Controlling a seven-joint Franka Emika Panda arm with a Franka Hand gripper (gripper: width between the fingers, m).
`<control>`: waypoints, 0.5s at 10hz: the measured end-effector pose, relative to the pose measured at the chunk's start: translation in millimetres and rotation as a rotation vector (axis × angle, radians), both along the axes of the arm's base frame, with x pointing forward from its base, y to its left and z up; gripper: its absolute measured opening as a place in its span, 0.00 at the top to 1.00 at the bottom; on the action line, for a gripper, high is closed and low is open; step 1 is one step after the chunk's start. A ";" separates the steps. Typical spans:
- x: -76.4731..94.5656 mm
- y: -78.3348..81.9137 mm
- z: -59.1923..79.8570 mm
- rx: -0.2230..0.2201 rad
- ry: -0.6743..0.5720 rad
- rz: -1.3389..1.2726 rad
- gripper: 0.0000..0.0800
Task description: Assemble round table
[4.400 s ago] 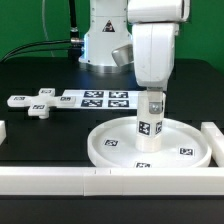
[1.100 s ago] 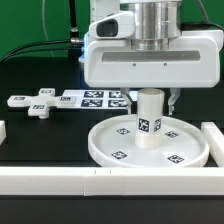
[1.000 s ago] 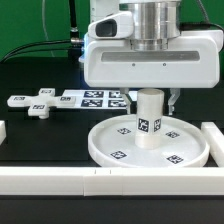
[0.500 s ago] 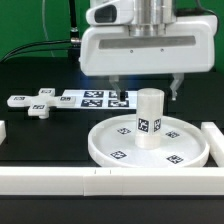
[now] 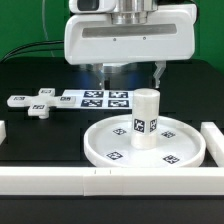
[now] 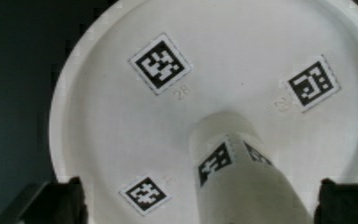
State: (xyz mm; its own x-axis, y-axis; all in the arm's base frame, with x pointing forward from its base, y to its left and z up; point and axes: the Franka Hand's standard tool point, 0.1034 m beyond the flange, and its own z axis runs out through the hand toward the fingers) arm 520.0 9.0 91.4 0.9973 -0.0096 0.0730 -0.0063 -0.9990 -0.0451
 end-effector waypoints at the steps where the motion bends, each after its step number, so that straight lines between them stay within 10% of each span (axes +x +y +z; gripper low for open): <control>1: -0.8 -2.5 0.5 -0.003 -0.001 0.024 0.19; 5: -9.9 -78.0 -1.6 -0.030 -0.015 0.368 0.19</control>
Offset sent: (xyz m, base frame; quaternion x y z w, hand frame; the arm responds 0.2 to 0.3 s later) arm 0.0053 -0.0495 -0.0010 0.0476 -0.0128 -0.2416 0.9691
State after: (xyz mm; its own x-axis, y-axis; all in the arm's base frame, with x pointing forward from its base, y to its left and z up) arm 510.1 -69.0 89.9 0.9323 0.3522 0.0825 0.3543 -0.9350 -0.0129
